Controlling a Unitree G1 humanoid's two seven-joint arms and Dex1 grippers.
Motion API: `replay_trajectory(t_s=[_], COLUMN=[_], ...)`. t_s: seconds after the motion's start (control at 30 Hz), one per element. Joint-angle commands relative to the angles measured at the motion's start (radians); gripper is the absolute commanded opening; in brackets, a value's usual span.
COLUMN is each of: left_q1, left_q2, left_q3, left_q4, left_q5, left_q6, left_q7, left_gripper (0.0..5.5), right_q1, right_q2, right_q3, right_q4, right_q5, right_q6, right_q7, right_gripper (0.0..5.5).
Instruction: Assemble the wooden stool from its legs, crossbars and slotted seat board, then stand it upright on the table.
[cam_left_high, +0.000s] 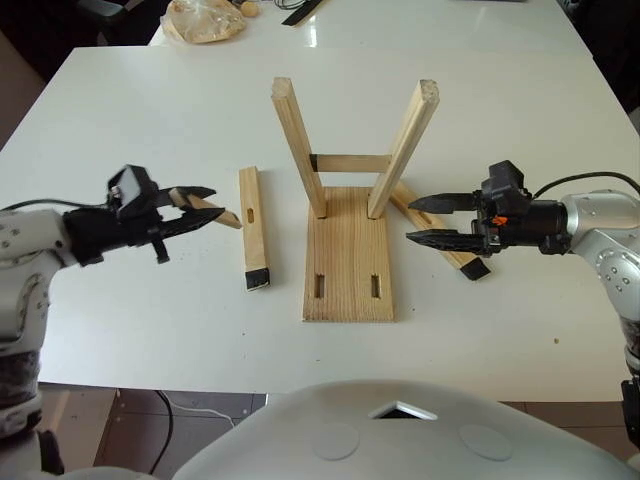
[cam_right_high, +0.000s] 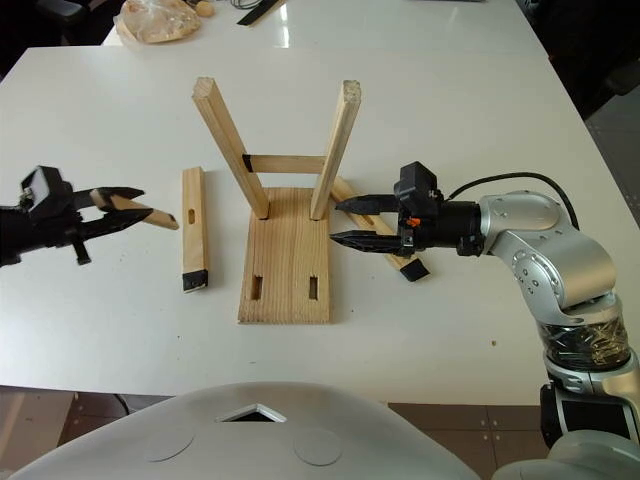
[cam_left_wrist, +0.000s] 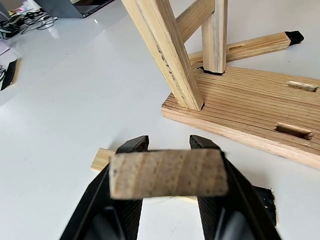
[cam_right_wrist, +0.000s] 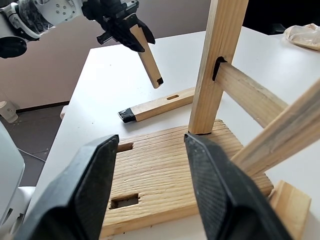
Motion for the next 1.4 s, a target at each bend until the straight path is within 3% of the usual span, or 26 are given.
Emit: replay_trajectory(t_s=[0.03,0.2,0.73,1.4], left_q1=[-0.146,-0.21,-0.17,-0.123], left_q2=[-0.022,-0.032,-0.03,0.005], left_q3=[-0.092,-0.157,-0.204,-0.231], left_q4=[0.162,0.301,0.28,0.125], left_q5=[0.131,0.192,0.203,0.077], left_q6=[-0.142,-0.247,-0.26,-0.079], left_q7=[0.005,-0.045,-0.129,-0.18], left_gripper=[1.31,1.31,1.31,1.31], right_q1=[-0.012,-0.003,0.012,0.011], right_q2=[0.002,0.006,0.01,0.027], right_q3=[0.015,0.029,0.042,0.069], right_q4=[0.006,0.013,0.005,0.009], right_q5=[-0.022,-0.042,-0.061,-0.1], right_q6=[-0.016,-0.033,-0.039,-0.048], right_q7=[0.003,0.003,-0.01,-0.025], right_gripper=[2.41,2.41,2.41,2.41])
